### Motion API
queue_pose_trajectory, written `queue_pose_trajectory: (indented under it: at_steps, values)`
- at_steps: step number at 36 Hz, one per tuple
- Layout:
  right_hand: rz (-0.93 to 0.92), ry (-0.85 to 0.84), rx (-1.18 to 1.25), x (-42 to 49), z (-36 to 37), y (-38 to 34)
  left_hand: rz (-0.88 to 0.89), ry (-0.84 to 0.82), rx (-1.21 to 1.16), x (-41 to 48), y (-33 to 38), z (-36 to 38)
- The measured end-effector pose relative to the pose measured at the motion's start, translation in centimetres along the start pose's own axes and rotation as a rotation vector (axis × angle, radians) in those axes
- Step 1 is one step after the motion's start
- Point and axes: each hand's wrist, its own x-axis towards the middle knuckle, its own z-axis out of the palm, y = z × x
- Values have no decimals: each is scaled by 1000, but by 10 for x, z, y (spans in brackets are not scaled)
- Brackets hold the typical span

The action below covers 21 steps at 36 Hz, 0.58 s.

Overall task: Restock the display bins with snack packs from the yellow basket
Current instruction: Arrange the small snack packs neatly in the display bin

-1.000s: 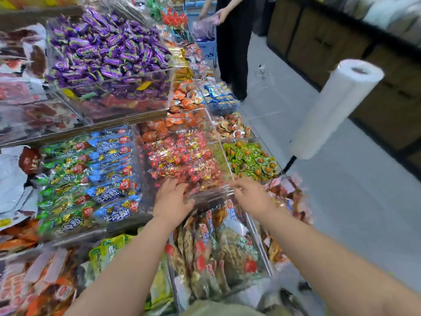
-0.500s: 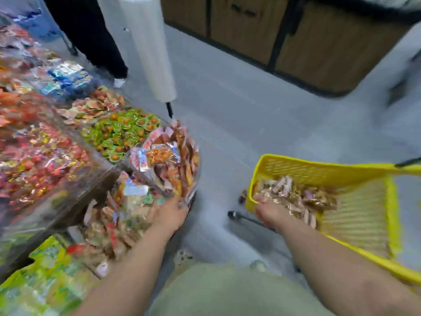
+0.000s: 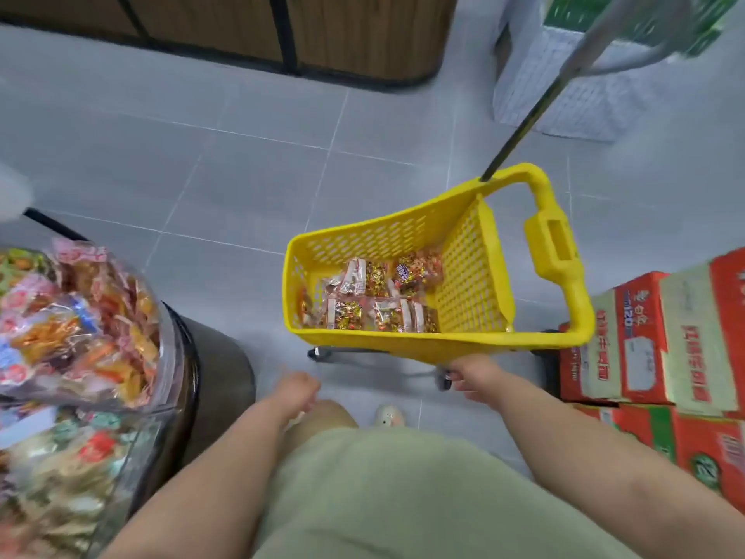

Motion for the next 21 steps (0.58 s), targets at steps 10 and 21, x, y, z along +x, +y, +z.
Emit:
queue_pose_trajectory:
  at_steps: [10, 21]
  values:
    - [-27, 39, 200, 29, -11, -48, -20, 121, -237, 39, 65, -41]
    - [14, -10, 172, 86, -3, -140, -81, 244, -350, 123, 100, -131]
